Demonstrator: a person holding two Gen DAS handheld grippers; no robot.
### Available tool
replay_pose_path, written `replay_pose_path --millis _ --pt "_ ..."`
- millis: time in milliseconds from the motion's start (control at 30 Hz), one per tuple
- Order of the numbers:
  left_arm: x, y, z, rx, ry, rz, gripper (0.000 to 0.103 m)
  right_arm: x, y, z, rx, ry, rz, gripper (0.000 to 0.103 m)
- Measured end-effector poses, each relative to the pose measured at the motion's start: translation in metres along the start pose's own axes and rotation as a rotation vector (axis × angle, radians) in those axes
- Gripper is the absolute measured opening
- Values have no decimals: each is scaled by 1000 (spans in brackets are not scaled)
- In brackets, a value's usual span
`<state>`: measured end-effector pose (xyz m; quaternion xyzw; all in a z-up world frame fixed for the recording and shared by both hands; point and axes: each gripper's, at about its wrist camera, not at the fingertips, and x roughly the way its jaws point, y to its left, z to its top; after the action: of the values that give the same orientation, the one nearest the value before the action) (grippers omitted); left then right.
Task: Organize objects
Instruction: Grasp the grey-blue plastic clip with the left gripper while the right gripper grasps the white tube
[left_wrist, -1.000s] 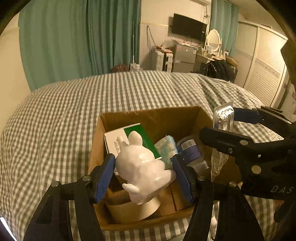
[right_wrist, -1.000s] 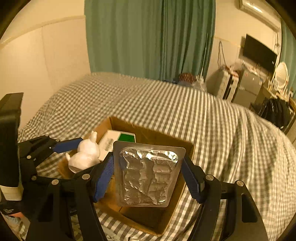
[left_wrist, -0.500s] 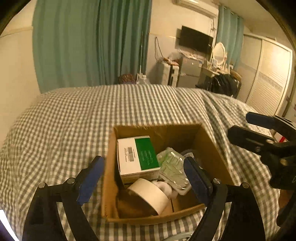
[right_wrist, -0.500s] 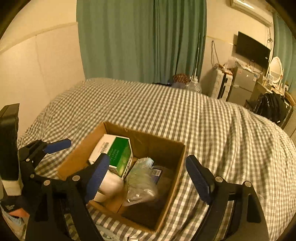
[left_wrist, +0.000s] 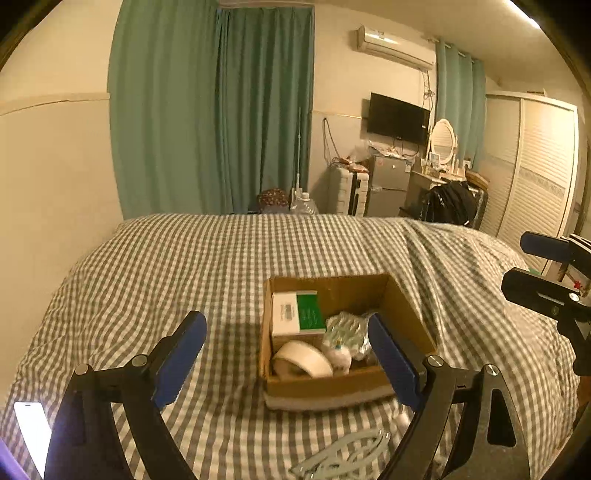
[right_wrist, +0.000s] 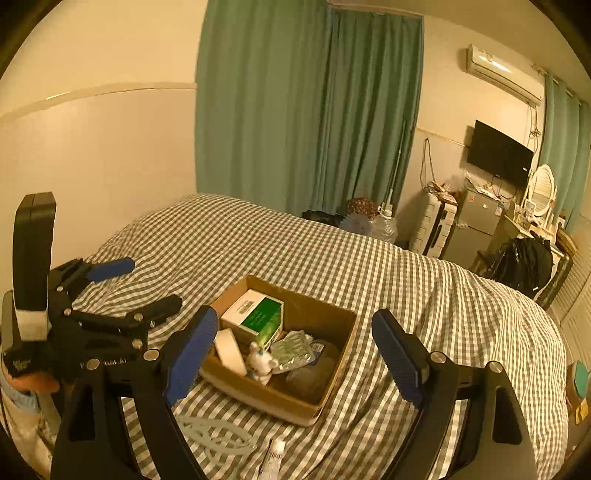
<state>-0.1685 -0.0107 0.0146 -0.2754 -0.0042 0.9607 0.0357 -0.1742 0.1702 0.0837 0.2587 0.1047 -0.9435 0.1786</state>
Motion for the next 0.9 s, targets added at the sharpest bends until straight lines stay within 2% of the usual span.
replay_pose_path --millis 133,267,467,600,633,800,900 --pt "-1 1 -29 9 36 26 92 -7 5 -22 -6 25 2 86" --pt "18 2 -69 -1 114 52 92 11 3 -62 13 100 -1 86" --pt "51 -2 -121 9 244 54 92 73 2 -136 40 323 16 86" --pt "66 -7 -141 17 310 39 92 110 2 -179 69 474 18 86" --pt "69 -9 -145 20 323 37 92 116 3 -187 72 502 18 83" --pt "77 -26 -156 41 361 1 92 132 0 -202 89 573 60 49" --pt "81 -39 -160 75 379 -26 92 139 2 -209 83 606 77 36"
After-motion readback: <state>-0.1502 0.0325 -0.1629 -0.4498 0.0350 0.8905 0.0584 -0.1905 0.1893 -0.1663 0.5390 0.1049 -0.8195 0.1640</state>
